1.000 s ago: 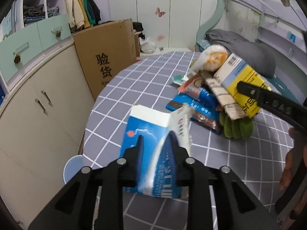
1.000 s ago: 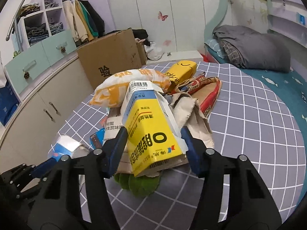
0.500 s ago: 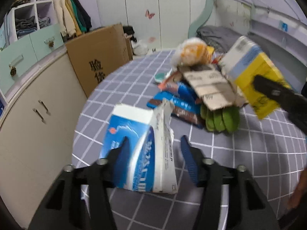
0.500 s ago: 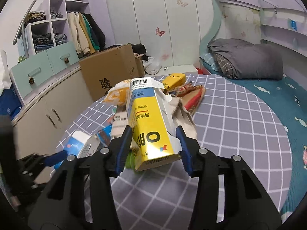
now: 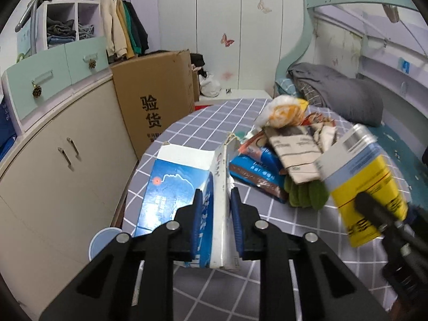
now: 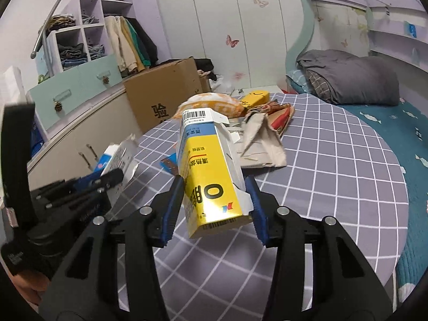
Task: Collect trash
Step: 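Carry the tissue box and yellow carton over the blue wastebasket with both tools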
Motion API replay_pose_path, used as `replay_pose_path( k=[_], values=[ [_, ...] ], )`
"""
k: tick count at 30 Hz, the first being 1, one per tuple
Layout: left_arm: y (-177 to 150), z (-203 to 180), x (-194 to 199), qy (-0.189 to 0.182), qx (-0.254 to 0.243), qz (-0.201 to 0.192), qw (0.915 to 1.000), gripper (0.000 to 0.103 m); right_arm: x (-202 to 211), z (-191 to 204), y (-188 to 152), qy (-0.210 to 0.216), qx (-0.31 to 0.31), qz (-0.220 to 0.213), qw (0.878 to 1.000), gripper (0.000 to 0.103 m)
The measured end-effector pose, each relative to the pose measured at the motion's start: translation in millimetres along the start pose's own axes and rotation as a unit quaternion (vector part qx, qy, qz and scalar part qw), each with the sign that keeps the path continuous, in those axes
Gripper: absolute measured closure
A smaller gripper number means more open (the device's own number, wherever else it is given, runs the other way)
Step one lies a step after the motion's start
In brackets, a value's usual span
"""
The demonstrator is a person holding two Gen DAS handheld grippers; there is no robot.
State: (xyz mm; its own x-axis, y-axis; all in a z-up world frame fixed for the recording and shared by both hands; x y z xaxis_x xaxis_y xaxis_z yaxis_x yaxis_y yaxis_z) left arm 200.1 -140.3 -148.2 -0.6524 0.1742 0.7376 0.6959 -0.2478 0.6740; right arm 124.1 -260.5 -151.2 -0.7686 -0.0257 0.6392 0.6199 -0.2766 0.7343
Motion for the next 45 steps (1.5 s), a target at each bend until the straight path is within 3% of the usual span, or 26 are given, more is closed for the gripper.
replay_pose_path(
  k=[10,18,31,39,45],
  values=[
    [-7,19,34,-0.001,0.025,-0.016,0.9995,0.083,13,31,-10,0.024,0.020,0.004,0.999,0.056],
    [-22,59,58,0.017,0.043,-0.031,0.9984,0.083,19,75,-18,0.060,0.044,0.011,0.997,0.056],
    [-59,184,61,0.070,0.119,-0.014,0.9903,0.083,-21,192,-32,0.132,0.125,0.060,0.981,0.056],
    [-96,276,35,0.106,0.189,0.028,0.9758,0.083,-72,283,-52,0.159,0.187,0.112,0.963,0.056],
    [-127,327,6,0.112,0.231,0.069,0.9641,0.083,-113,324,-74,0.165,0.216,0.150,0.951,0.056]
  ],
)
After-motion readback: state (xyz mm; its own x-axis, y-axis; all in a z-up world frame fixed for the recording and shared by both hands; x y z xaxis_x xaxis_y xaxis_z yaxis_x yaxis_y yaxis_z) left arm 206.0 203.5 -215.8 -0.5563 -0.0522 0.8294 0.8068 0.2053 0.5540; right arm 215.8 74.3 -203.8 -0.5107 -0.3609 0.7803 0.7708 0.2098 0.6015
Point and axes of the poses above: each gripper's, at about its wrist camera, not at the fingertips, and x roughly against the way its jaws point, z to its left, y to its top, the point moved 4 cm from there along -x, roughly the way its jaws point, and after that the axes turned 9 degrees about z, right-handed, at the moved point
